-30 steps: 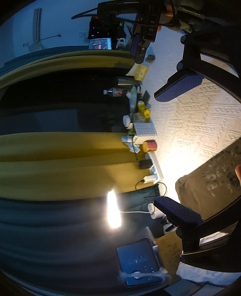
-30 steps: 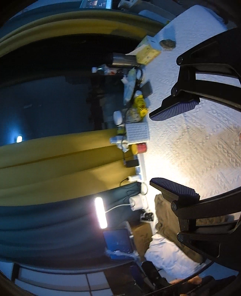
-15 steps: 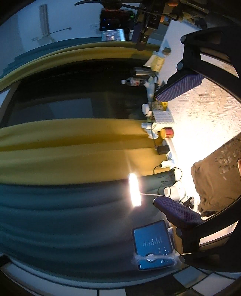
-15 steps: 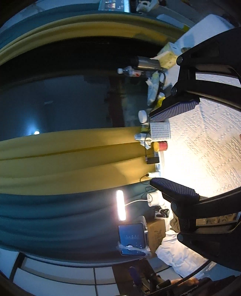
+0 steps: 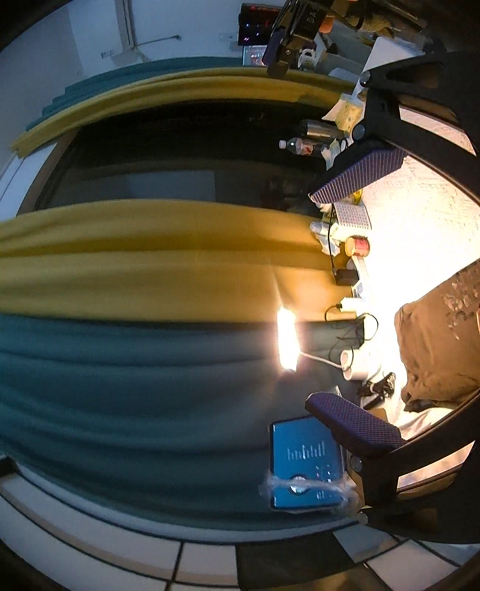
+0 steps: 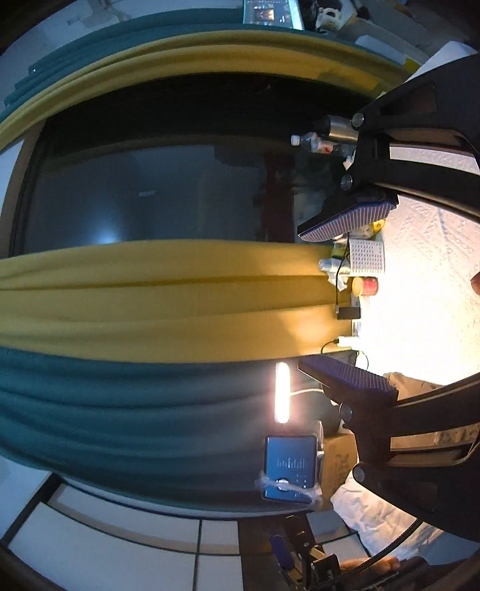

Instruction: Fold small clothes

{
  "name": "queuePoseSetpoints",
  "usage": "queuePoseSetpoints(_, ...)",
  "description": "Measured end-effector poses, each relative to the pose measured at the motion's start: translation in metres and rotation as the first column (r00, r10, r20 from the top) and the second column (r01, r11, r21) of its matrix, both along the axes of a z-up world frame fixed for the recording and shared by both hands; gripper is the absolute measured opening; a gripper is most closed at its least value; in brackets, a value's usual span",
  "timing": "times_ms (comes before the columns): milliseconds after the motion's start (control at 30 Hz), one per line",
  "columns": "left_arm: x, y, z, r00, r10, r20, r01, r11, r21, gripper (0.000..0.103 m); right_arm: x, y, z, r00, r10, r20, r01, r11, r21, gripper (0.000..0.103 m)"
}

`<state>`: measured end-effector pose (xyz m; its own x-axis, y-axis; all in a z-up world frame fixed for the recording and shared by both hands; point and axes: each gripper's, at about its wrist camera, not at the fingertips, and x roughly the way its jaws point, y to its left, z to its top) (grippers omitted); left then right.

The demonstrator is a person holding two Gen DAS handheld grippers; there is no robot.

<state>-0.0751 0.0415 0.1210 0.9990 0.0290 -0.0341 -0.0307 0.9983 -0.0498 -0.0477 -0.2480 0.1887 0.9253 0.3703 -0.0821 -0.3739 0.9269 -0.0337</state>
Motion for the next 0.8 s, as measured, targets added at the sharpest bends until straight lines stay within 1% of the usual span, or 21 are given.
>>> queuePoseSetpoints(133,0.0,0.009,-0.005,1.0,0.0,-0.012,0.0,1.0,-0.024,0.101,0.005,0.011,-0.004,1.0,0.021,-0.019,-0.021,1.0,-0.019,0.067)
queuePoseSetpoints(333,0.003,0.013,-0.009,1.0,0.009,-0.026,-0.01,0.999,-0.039,0.101,0.016,0.02,-0.011,0.998,0.03,-0.055,-0.032,0.999,-0.036,0.067)
queuePoseSetpoints(633,0.007,0.015,-0.012,0.999,0.022,-0.043,-0.024,0.999,-0.048,0.101,0.026,0.024,-0.017,0.996,0.032,-0.081,-0.036,0.998,-0.047,0.067)
queuePoseSetpoints(800,0.011,0.015,-0.014,0.998,0.012,-0.059,-0.014,0.999,-0.046,0.101,0.031,0.028,-0.02,0.995,0.036,-0.092,-0.042,0.998,-0.057,0.067)
